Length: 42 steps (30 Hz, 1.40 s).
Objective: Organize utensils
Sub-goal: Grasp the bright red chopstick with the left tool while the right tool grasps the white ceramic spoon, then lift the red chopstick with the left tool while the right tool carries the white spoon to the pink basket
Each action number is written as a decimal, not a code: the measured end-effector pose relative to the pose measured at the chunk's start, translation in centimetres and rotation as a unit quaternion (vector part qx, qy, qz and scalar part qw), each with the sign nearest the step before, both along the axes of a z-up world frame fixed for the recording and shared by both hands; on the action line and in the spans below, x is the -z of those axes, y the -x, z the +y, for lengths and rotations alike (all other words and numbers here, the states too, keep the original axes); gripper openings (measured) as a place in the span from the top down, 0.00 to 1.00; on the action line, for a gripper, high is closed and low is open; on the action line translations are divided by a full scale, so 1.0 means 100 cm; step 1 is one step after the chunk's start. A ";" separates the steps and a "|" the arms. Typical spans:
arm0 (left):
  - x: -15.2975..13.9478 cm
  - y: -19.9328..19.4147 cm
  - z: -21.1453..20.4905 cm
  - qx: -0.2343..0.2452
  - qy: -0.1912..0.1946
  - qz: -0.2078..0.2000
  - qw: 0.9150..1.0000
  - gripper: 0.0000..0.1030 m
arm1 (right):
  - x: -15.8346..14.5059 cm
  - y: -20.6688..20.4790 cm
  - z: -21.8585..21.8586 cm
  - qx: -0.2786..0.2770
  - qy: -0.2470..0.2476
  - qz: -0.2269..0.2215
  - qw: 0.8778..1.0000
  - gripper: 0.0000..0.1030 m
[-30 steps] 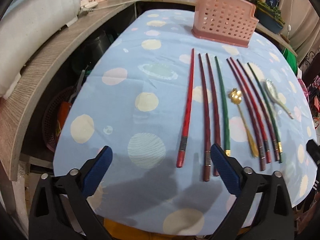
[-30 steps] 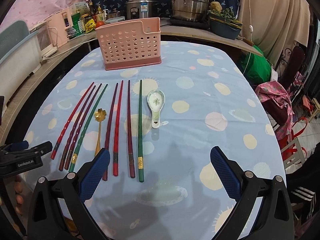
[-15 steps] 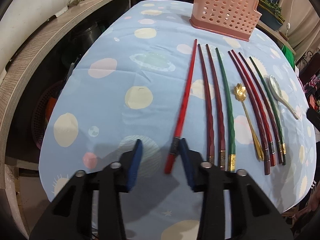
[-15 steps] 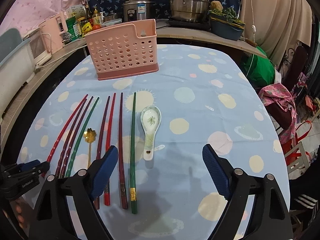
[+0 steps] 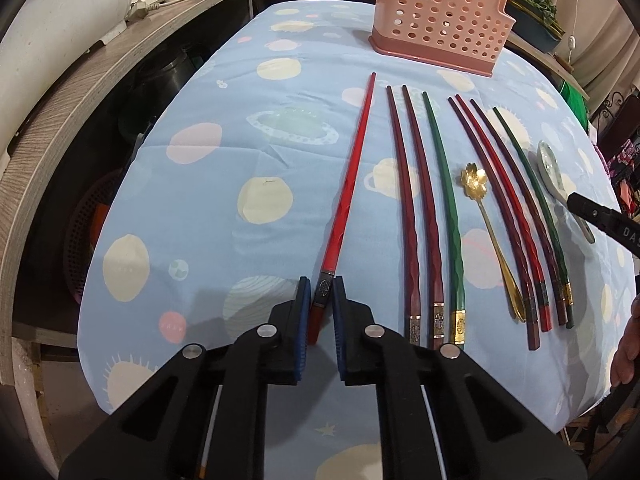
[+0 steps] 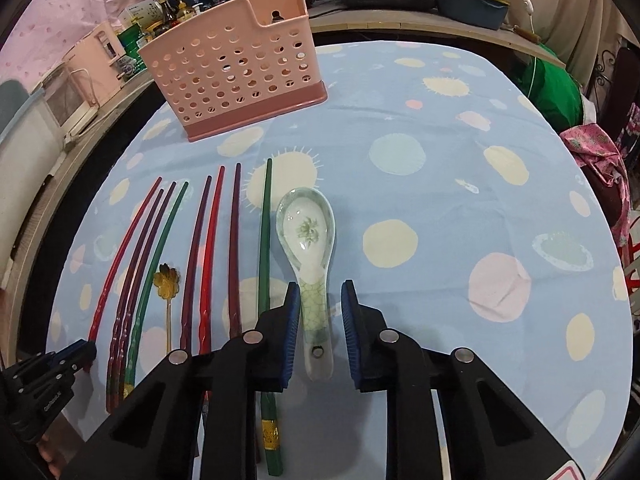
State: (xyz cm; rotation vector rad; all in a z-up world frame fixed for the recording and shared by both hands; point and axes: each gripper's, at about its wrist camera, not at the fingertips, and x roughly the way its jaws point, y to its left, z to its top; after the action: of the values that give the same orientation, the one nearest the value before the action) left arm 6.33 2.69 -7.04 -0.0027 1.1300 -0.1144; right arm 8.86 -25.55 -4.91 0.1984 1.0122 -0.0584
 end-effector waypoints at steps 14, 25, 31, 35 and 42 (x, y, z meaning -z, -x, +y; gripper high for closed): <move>0.000 0.001 0.000 0.000 -0.002 -0.002 1.000 0.90 | 0.015 0.004 0.000 -0.004 -0.002 0.001 1.000 0.88; -0.021 0.002 0.002 0.000 0.023 -0.011 1.000 0.93 | -0.010 0.015 -0.001 0.001 0.002 -0.015 1.000 0.92; -0.052 -0.001 0.003 -0.003 0.035 -0.042 0.998 0.93 | -0.031 0.018 -0.004 0.006 0.011 -0.033 0.999 0.93; -0.077 -0.008 0.004 -0.004 0.046 -0.070 0.997 0.93 | -0.045 0.016 -0.007 0.008 0.014 -0.046 0.999 0.94; -0.117 -0.029 0.009 -0.014 0.055 -0.116 0.992 0.93 | -0.061 0.005 -0.008 0.005 0.018 -0.063 0.998 0.95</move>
State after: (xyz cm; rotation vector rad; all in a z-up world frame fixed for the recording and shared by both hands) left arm 9.25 3.57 4.67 -0.1015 0.8893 -0.1488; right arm 8.39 -26.33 1.23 0.1722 0.8833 -0.0727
